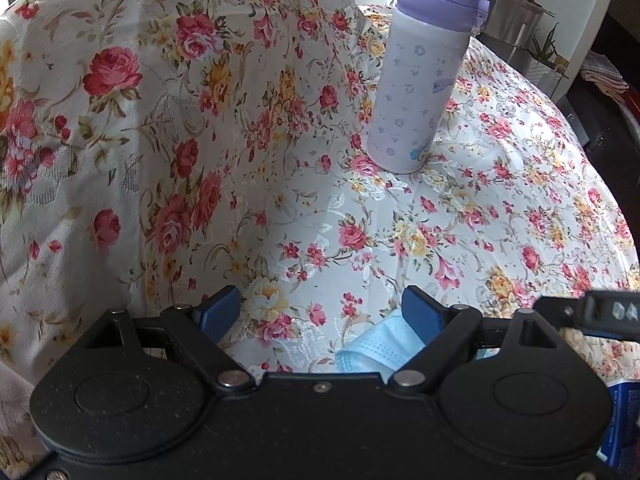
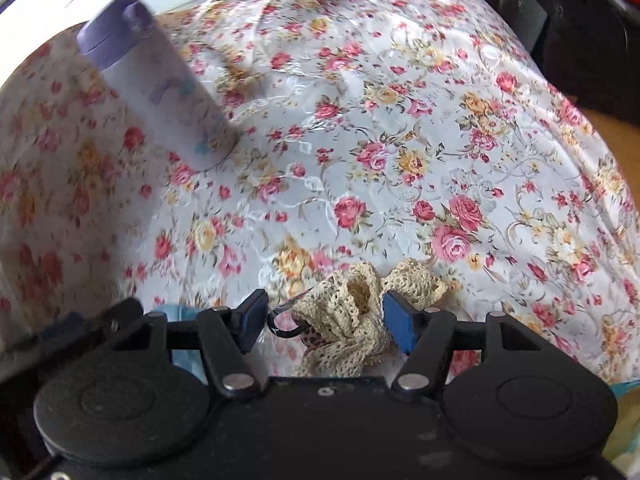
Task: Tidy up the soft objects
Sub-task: 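Close left tool on the blue face mask while right tool grasps the beige lace doily, then lift the mask with left tool while right tool lifts the lace doily off the bedspread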
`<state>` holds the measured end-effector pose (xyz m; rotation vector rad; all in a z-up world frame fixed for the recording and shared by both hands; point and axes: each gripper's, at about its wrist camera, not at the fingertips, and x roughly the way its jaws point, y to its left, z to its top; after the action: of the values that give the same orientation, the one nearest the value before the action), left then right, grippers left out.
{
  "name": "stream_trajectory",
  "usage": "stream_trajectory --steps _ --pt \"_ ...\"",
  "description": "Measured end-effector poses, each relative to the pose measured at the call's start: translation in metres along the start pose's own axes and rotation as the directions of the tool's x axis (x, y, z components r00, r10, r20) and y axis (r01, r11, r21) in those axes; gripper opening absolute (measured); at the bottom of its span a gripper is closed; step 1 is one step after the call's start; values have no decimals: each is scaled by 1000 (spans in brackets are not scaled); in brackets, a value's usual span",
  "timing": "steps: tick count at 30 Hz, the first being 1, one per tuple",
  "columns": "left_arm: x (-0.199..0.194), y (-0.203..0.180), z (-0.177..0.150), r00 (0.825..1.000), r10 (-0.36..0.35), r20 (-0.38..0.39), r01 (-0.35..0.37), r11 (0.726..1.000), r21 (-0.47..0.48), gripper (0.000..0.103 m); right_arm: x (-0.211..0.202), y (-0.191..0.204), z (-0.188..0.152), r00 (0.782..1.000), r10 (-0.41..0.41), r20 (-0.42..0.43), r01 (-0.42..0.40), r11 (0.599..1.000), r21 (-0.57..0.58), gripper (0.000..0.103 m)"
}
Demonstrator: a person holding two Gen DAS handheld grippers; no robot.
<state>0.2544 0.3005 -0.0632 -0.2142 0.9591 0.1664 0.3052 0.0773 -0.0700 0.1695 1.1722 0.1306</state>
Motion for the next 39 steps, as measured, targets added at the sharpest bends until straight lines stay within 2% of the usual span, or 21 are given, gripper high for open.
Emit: stream_trajectory --steps 4,8,10,14,17,19,23,27,33,36,39 --pt "-9 -1 0 999 -38 38 37 999 16 84 4 3 5 1000 -20 15 20 1000 -5 64" --pt "-18 -8 -1 991 -115 69 110 991 75 86 -1 -1 8 1000 -16 26 16 1000 3 63" --pt "-16 -17 -4 991 -130 41 123 982 143 95 -3 -3 8 999 -25 27 25 1000 5 63" --pt "-7 -40 -14 994 -106 -5 103 954 281 95 -1 -7 9 998 -56 6 56 998 -7 64" --pt "6 -47 -19 994 -92 -67 109 944 312 95 3 -6 7 998 -70 -4 70 997 -23 65" --pt "13 -49 -21 993 -75 -91 100 944 316 95 5 -4 7 998 -69 -7 68 997 -28 67" --pt "25 -46 -21 982 -107 -153 145 953 265 95 5 -6 8 998 -59 -18 59 998 -21 75" --pt "36 -42 -21 972 -117 -204 161 964 213 95 1 -7 9 998 -61 -12 60 998 -24 81" --pt "37 -42 -22 974 -106 -202 149 966 213 95 -1 -7 10 998 -67 -11 67 997 -25 85" --pt "36 -43 -22 975 -99 -197 143 964 224 90 0 -8 10 997 -71 -15 71 997 -24 89" --pt "35 -42 -19 976 -107 -192 149 964 218 77 2 -10 10 997 -76 -19 76 997 -13 91"
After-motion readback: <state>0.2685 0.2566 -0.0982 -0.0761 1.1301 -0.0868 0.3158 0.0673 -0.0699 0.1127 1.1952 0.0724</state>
